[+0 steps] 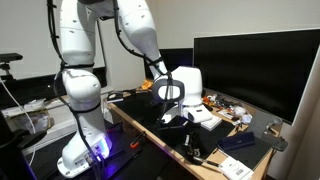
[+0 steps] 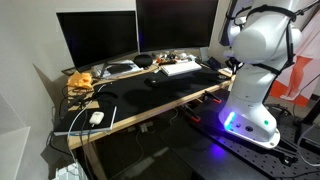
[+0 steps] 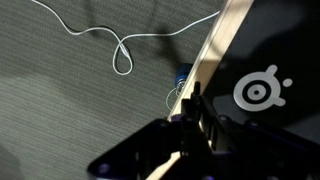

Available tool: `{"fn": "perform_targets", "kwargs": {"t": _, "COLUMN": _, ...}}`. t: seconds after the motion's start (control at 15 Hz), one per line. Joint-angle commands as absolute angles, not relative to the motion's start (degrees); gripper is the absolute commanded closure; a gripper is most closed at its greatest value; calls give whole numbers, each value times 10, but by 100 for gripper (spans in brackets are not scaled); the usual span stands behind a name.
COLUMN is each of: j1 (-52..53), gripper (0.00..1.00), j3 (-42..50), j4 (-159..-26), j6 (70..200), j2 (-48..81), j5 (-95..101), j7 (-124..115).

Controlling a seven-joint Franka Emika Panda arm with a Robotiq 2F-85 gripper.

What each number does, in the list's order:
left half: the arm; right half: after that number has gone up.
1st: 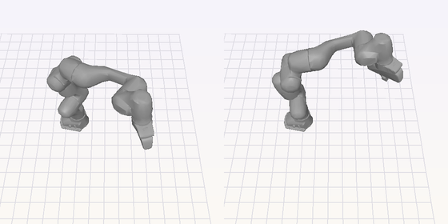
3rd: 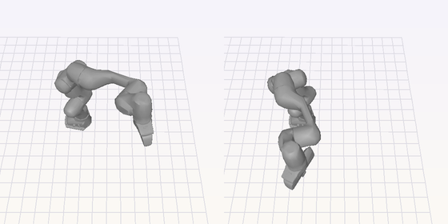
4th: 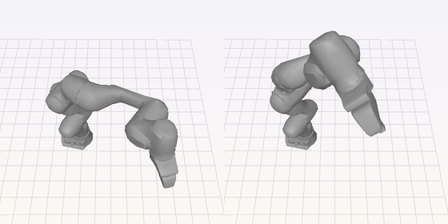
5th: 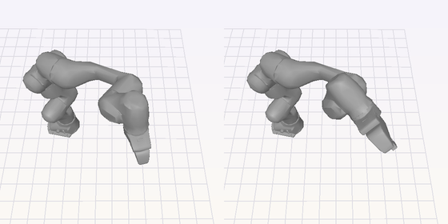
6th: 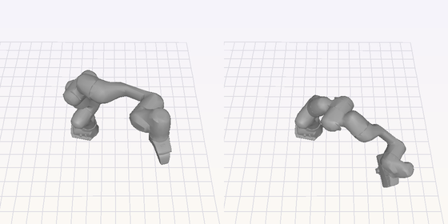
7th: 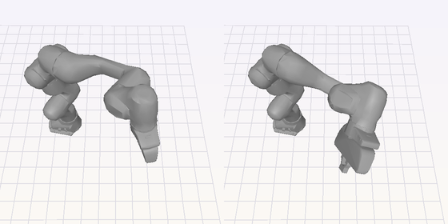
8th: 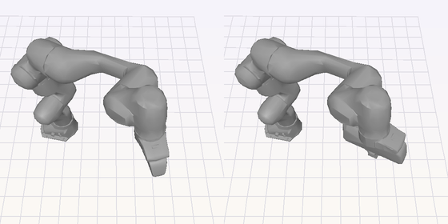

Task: Pick the pen from the bottom right side of the table and place it on the black mat

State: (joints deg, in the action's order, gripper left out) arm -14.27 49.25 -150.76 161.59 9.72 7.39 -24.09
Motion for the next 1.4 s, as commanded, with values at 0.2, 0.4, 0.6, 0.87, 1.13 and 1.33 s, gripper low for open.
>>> {"fn": "perform_targets", "kwargs": {"t": 0.2, "j1": -128, "gripper": 97, "j3": 515, "j4": -1520, "j6": 1616, "j2": 80, "j5": 136, "j7": -240}}
{"fn": "perform_targets", "kwargs": {"t": 0.4, "j1": -128, "gripper": 87, "j3": 515, "j4": -1520, "j6": 1616, "j2": 81, "j5": 138, "j7": -240}}
{"fn": "perform_targets", "kwargs": {"t": 0.6, "j1": -128, "gripper": 87, "j3": 515, "j4": -1520, "j6": 1616, "j2": 81, "j5": 138, "j7": -240}}
{"fn": "perform_targets", "kwargs": {"t": 0.87, "j1": -126, "gripper": 97, "j3": 518, "j4": -1523, "j6": 1623, "j2": 80, "j5": 143, "j7": -245}}
{"fn": "perform_targets", "kwargs": {"t": 1.13, "j1": -84, "gripper": 97, "j3": 531, "j4": -1531, "j6": 1653, "j2": 83, "j5": 214, "j7": -298}}
{"fn": "perform_targets", "kwargs": {"t": 1.33, "j1": -31, "gripper": 97, "j3": 552, "j4": -1531, "j6": 1661, "j2": 79, "j5": 315, "j7": -382}}
